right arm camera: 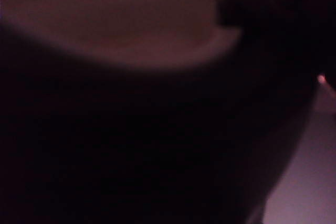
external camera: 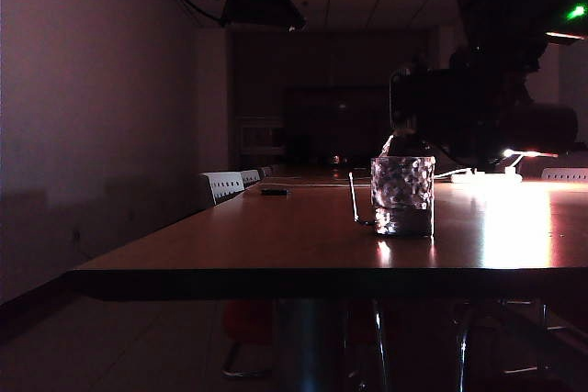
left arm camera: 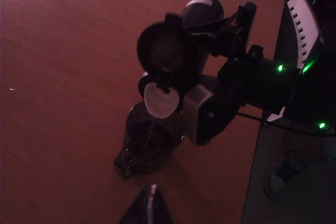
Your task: Pick up the black thermos cup, pour some water from it into the cup, and then put the thermos cup back on the table.
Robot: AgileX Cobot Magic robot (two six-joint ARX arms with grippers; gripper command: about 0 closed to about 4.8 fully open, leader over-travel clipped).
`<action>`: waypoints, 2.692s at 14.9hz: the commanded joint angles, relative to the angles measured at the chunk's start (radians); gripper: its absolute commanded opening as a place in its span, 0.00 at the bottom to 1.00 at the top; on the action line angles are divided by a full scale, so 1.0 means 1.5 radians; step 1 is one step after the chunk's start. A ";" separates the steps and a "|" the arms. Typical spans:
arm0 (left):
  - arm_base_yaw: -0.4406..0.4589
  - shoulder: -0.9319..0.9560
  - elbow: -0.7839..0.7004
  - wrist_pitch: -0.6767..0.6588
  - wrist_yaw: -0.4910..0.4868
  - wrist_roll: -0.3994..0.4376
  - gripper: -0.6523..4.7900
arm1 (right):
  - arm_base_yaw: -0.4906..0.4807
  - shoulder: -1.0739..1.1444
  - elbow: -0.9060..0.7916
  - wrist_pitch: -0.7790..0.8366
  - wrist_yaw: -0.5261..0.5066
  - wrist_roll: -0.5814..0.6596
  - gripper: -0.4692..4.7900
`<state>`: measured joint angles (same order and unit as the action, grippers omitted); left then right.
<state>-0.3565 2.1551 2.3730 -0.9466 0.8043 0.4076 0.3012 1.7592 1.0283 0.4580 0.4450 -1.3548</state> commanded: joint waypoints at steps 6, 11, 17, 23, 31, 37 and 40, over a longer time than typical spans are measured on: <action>0.000 -0.005 0.004 0.001 0.008 0.000 0.11 | 0.001 -0.009 0.007 0.047 0.046 0.181 0.35; 0.000 -0.011 0.004 0.001 0.008 -0.013 0.11 | 0.000 -0.029 0.007 0.070 0.144 0.321 0.35; 0.000 -0.013 0.004 0.001 0.008 -0.016 0.11 | 0.000 -0.051 0.007 0.177 0.283 0.498 0.35; 0.000 -0.013 0.004 0.001 0.008 -0.018 0.11 | -0.031 -0.052 0.007 0.101 0.173 0.741 0.35; 0.000 -0.013 0.004 0.001 0.008 -0.018 0.11 | -0.169 -0.052 0.007 0.047 -0.196 0.890 0.35; -0.001 -0.013 0.004 0.007 0.008 -0.018 0.11 | -0.218 -0.038 0.006 0.054 -0.271 0.907 0.35; -0.007 -0.013 0.004 0.008 0.007 -0.020 0.11 | -0.219 -0.015 0.005 0.054 -0.316 0.914 0.35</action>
<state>-0.3634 2.1437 2.3730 -0.9428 0.8055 0.3840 -0.0273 1.7359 1.0286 0.4732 -0.0017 0.0101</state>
